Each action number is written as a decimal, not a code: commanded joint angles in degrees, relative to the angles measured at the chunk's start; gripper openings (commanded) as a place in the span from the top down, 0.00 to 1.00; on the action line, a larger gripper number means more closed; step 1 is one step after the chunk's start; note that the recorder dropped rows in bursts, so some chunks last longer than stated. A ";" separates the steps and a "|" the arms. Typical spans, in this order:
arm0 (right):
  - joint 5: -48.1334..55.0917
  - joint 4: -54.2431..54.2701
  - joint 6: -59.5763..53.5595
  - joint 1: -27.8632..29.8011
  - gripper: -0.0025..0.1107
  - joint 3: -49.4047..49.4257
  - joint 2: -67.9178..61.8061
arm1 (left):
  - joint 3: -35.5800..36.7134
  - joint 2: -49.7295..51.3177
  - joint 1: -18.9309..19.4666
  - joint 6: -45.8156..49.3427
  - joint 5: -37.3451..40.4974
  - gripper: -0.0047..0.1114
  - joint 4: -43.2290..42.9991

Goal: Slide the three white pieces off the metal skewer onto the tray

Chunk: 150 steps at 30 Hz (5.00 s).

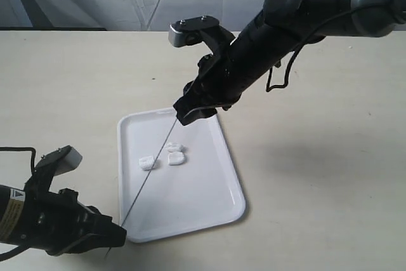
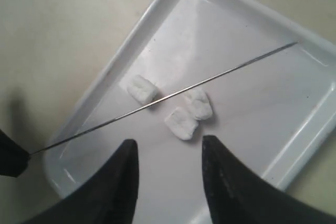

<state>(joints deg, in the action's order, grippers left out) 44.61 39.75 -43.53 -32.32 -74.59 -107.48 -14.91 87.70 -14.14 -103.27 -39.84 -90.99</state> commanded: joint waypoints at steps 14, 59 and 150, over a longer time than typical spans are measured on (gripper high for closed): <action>-1.14 -8.64 2.06 2.80 0.85 0.09 17.65 | -3.04 -3.21 -0.04 1.85 -5.79 0.74 -4.58; -10.73 -9.54 3.51 18.28 0.98 53.78 107.48 | 5.88 -87.70 7.22 -13.67 10.69 0.74 -8.96; -27.07 -41.65 42.60 32.32 0.98 74.59 107.48 | 14.91 -87.70 16.95 107.40 55.34 0.96 99.12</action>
<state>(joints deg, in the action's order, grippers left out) 18.06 -2.19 -1.14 -0.03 -0.07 -0.36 -0.20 0.23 2.83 4.11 15.92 7.85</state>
